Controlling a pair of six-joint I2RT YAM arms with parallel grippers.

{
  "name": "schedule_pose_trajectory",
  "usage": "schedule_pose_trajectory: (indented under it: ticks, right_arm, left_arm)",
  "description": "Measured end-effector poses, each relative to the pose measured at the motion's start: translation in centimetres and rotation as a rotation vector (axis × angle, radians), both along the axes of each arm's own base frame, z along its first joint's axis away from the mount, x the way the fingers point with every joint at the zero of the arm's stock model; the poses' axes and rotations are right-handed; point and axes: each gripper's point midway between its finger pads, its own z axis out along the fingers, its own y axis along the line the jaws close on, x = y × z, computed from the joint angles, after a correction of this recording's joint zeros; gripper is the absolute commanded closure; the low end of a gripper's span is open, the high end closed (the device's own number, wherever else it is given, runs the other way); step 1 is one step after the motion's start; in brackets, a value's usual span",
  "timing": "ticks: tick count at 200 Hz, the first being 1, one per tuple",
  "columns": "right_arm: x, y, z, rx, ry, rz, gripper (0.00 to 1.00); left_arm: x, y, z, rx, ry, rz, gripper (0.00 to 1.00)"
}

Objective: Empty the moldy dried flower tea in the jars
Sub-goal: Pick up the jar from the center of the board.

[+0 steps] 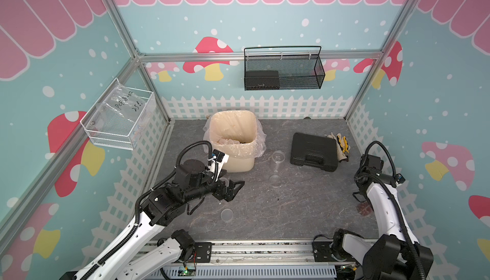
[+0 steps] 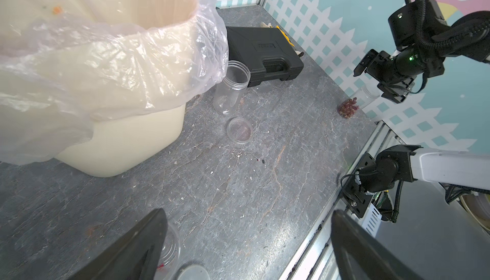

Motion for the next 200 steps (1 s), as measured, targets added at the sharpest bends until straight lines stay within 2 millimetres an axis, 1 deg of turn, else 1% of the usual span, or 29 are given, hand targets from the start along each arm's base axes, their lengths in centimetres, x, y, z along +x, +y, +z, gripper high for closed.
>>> schedule_pose_trajectory:
  ticks: [57,83,162,200]
  right_arm:
    - [-0.9,0.5,-1.6,0.026,0.019,-0.005,0.01]
    - [-1.2,0.6,-2.2,0.031,0.031,-0.007,0.08]
    - [-1.4,0.3,-2.7,0.012,0.031,-0.021,0.33]
    - [-1.5,0.3,-2.9,0.013,0.036,-0.019,0.39]
  left_arm:
    - [-0.1,-0.1,0.0,-0.007,0.008,-0.002,0.01]
    - [-0.1,-0.2,-0.1,-0.008,0.015,-0.003,0.01]
    - [-0.1,-0.3,-0.2,-0.009,0.024,-0.008,0.01]
    - [0.0,-0.5,-0.6,-0.010,0.033,-0.009,0.01]
